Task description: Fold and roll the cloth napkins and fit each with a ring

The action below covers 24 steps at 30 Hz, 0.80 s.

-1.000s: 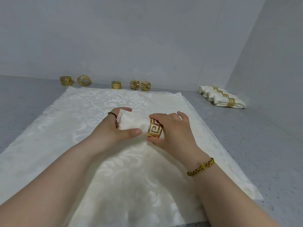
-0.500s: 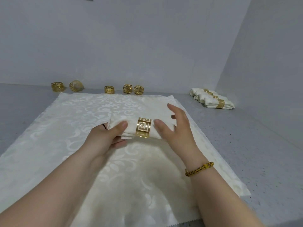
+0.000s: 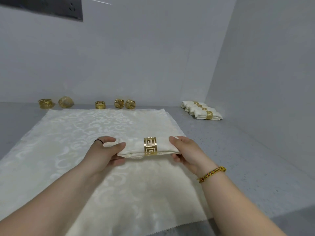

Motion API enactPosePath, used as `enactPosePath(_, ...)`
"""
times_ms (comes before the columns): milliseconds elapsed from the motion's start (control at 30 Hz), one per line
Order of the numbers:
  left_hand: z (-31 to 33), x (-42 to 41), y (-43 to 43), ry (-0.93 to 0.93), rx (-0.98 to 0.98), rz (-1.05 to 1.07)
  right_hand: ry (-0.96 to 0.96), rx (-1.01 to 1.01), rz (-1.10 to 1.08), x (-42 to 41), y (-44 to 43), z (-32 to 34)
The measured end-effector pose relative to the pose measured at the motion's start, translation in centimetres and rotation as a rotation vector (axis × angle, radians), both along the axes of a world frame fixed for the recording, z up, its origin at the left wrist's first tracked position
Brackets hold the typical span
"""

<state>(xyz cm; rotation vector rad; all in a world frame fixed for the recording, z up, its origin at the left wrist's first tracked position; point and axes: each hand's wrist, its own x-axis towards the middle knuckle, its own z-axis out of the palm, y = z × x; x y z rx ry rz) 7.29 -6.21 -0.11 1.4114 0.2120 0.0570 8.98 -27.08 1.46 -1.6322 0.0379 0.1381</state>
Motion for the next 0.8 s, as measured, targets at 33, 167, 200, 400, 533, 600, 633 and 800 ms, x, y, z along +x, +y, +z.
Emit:
enactPosePath(33,0.4,0.3,-0.6,-0.016,0.063,0.009,0.003,0.039,-0.015,0.1,-0.7,0.2)
enactPosePath(167,2.1,2.3,-4.6,-0.064,0.151,-0.010,0.035,0.163,-0.147,1.3,-4.1,0.7)
enactPosePath(200,2.4,3.0,-6.2,-0.065,0.158,-0.046,0.036,0.190,-0.195,1.9,-5.3,0.9)
enactPosePath(400,2.1,8.4,-15.1,-0.005,0.164,-0.178,0.022,0.267,-0.465,6.0,-12.3,1.2)
enactPosePath(533,1.5,14.2,-21.6,-0.012,0.130,-0.190,-0.009,0.199,-0.567,10.7,-17.5,0.4)
enactPosePath(600,1.3,17.1,-24.5,-0.018,0.117,-0.184,-0.032,0.179,-0.606,13.6,-19.8,0.0)
enactPosePath(633,1.1,18.4,-25.7,-0.018,0.113,-0.180,-0.043,0.166,-0.617,15.1,-20.7,-0.3)
enactPosePath(800,-0.3,23.6,-29.3,-0.031,0.196,-0.152,-0.041,0.104,-0.629,21.3,-23.6,-2.7)
